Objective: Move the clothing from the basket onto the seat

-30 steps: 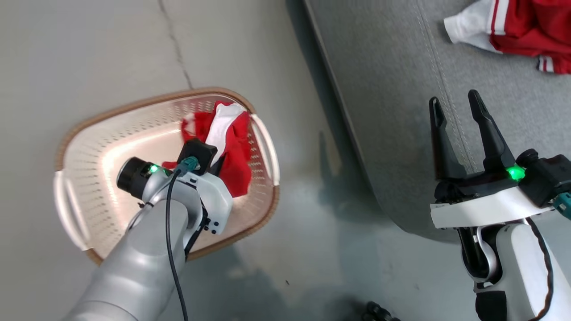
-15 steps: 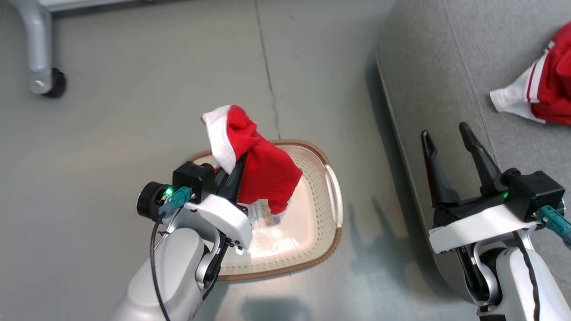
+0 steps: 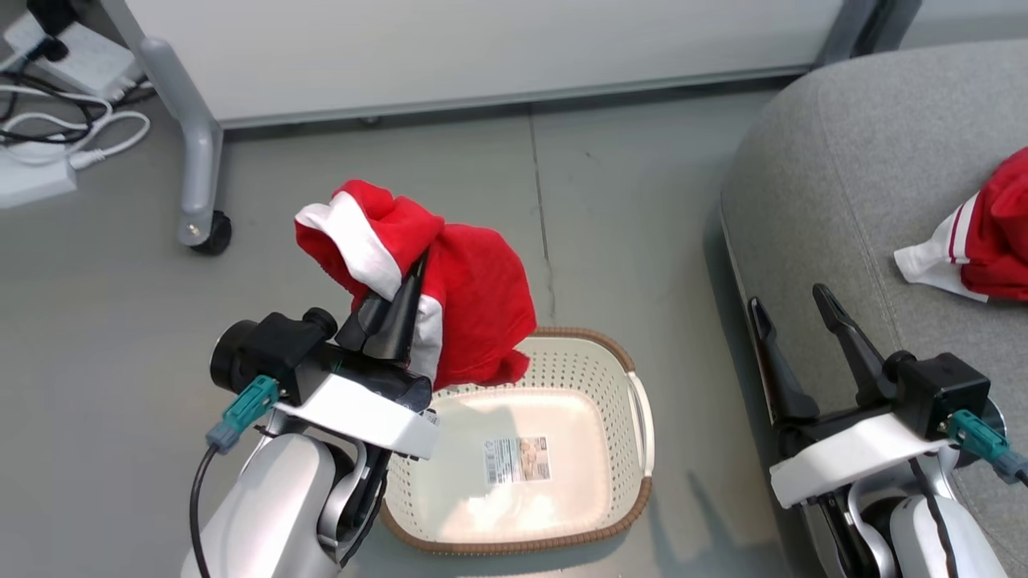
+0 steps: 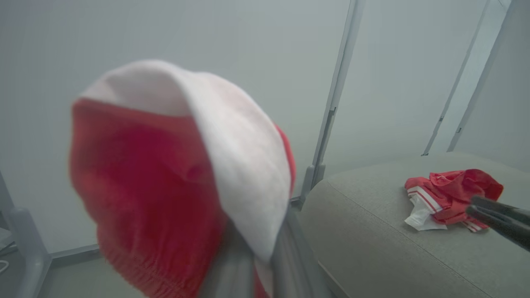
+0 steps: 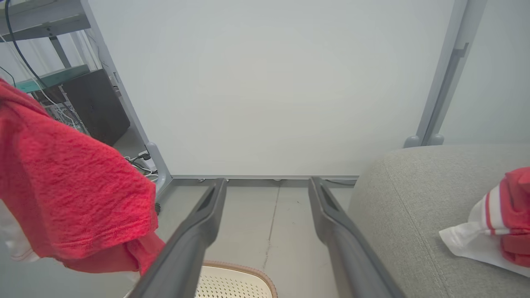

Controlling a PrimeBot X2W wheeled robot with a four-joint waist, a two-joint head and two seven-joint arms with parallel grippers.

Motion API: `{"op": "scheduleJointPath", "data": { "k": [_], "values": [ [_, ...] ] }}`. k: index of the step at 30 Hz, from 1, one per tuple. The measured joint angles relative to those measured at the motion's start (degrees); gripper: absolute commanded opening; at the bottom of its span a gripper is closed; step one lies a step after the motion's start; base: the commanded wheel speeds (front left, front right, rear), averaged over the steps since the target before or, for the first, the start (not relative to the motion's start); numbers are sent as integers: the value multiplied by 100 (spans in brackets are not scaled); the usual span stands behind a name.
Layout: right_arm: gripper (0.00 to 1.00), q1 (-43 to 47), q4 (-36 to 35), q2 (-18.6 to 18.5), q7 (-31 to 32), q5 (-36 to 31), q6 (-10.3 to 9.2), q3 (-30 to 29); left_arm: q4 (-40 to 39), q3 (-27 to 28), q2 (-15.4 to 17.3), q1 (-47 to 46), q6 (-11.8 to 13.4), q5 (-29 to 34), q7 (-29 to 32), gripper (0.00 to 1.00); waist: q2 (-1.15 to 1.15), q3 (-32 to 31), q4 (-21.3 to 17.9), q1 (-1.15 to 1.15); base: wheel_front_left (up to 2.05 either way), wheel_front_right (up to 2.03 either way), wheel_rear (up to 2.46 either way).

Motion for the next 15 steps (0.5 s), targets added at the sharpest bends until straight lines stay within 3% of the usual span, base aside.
{"op": "scheduleJointPath", "data": {
  "k": [15],
  "values": [
    [100,553,-87,-1,144,119,0,59,-1121,-104,179,337,-45,57,129,0,0,-727,-111,0,0,0,0]
  ]
}}
